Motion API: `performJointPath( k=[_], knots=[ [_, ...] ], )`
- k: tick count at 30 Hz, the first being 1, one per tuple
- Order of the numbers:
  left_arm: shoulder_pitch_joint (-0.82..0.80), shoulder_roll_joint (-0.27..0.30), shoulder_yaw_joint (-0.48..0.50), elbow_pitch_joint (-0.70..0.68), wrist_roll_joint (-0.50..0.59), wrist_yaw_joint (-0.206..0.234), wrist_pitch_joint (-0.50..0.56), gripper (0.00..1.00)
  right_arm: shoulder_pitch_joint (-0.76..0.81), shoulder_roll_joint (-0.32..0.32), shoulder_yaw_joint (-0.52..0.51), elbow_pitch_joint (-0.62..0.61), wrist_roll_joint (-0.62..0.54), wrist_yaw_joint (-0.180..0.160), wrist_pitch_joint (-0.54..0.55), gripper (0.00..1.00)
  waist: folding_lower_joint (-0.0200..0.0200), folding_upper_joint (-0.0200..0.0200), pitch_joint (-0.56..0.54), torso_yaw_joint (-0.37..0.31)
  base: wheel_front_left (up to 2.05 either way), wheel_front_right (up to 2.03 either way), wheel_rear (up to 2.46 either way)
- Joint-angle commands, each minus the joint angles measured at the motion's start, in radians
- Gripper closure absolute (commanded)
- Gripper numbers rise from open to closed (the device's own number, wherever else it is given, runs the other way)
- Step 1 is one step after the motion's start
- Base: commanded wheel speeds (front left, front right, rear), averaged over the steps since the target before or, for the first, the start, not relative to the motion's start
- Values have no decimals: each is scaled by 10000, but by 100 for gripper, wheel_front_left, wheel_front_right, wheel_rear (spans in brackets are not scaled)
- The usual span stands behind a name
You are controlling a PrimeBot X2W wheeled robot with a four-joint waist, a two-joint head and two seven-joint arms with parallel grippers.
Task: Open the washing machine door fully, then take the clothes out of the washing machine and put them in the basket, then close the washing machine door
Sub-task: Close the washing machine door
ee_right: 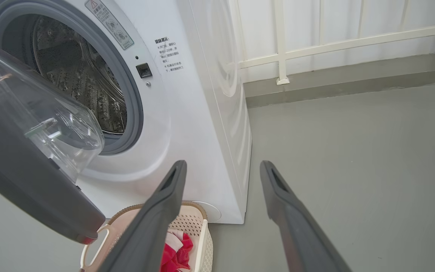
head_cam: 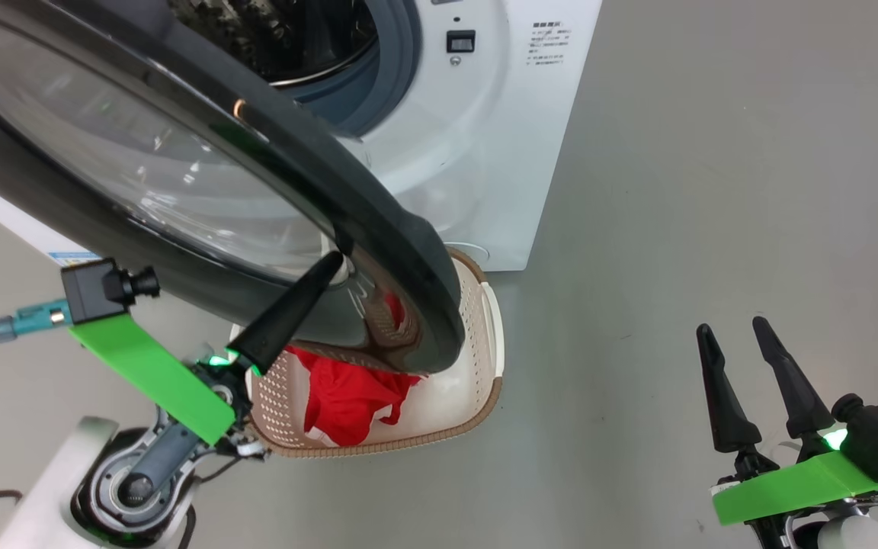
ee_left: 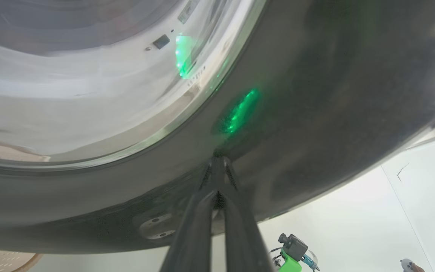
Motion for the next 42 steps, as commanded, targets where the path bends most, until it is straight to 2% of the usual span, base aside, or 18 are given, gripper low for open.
performJointPath(
  k=[1,10,19,33,42],
  knots=[
    [-529,175,510,-158,120,-69,40,100,-333,-46,219,-237,-119,63,-65,0,0,0,22,-43,0,0,0],
    [-922,-216,913,107,427,-69,57,100,-436,13,202,-250,-118,63,-65,0,0,0,132,-224,0,0,0],
    [-1456,-404,905,306,795,-69,-293,100,-551,92,165,-299,-113,63,-65,0,0,0,317,-489,0,0,0],
    [-2710,-309,402,1144,1535,-69,-1854,100,-723,244,172,-308,-96,63,-65,0,0,0,569,-1035,0,0,0],
    [-3304,-167,-8,1839,1527,-69,-2875,100,-717,293,198,-296,-90,63,-65,0,0,0,602,-1265,0,0,0]
  ],
)
